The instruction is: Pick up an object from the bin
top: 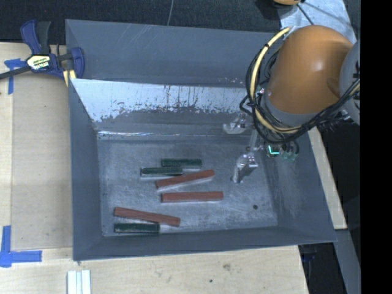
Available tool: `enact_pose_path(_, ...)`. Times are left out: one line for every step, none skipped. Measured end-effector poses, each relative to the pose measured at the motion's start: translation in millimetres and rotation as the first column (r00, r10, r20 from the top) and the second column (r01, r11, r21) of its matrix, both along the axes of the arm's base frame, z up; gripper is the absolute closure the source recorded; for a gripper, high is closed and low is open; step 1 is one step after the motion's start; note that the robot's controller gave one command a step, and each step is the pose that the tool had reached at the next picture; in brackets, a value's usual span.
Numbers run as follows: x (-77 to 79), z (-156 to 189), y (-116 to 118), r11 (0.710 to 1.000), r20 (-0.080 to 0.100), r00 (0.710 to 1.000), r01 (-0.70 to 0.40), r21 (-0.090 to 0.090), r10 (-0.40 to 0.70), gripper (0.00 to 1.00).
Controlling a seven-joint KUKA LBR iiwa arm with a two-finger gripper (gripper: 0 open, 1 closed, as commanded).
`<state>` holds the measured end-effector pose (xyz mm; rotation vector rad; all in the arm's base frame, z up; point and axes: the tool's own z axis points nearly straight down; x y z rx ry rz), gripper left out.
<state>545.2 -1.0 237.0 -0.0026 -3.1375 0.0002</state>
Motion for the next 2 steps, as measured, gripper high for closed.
enact_pose_path(1.5, 3.7, 0.0, 1.000, 0.008, 1.000, 0.000, 0.000, 0.000, 0.00)
enact_pose_path(2.9, -34.1, 2.5, 0.997, 0.013, 0.997, -0.073, -0.001, 0.073, 0.00)
